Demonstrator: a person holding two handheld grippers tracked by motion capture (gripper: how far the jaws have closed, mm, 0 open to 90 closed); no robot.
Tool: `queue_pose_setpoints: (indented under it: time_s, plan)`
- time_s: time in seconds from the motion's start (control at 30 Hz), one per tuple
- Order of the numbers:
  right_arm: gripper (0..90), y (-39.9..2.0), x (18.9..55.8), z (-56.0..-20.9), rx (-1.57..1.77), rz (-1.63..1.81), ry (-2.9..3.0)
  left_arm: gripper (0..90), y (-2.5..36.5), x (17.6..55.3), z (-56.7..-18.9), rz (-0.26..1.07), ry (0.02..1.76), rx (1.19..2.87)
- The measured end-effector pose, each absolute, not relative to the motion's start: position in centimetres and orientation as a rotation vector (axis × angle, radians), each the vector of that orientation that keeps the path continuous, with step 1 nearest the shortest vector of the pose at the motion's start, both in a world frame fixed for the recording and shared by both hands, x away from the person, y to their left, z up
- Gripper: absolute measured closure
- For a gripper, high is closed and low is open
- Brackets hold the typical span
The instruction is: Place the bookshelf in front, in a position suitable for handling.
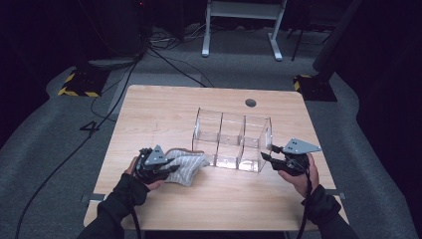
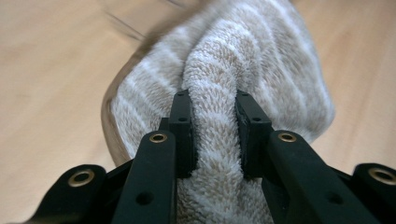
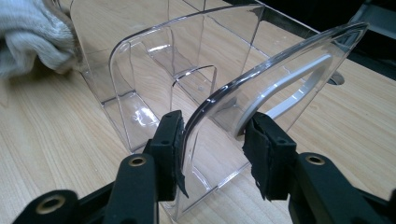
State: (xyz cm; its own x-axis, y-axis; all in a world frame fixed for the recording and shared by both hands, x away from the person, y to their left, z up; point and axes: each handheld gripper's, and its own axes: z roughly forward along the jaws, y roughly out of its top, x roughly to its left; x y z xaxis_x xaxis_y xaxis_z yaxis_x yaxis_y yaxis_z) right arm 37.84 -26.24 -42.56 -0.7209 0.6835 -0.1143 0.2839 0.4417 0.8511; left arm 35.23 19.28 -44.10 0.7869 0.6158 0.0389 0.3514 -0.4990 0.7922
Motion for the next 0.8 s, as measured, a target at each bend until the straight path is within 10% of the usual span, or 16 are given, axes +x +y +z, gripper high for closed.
queue_pose_setpoints:
  time_s: [0.4, 0.8]
  plan:
    - [58.4, -26.2, 37.9, -42.5, 0.803, 1.187, 2.255, 72.4, 20.1, 39.2, -40.2, 0.608, 0.836, 1.723]
    - [58.4, -26.1, 37.9, -42.7, 0.78, 1.171, 2.255, 72.1, 16.1, 43.0, -44.2, 0.406, 0.812, 1.9]
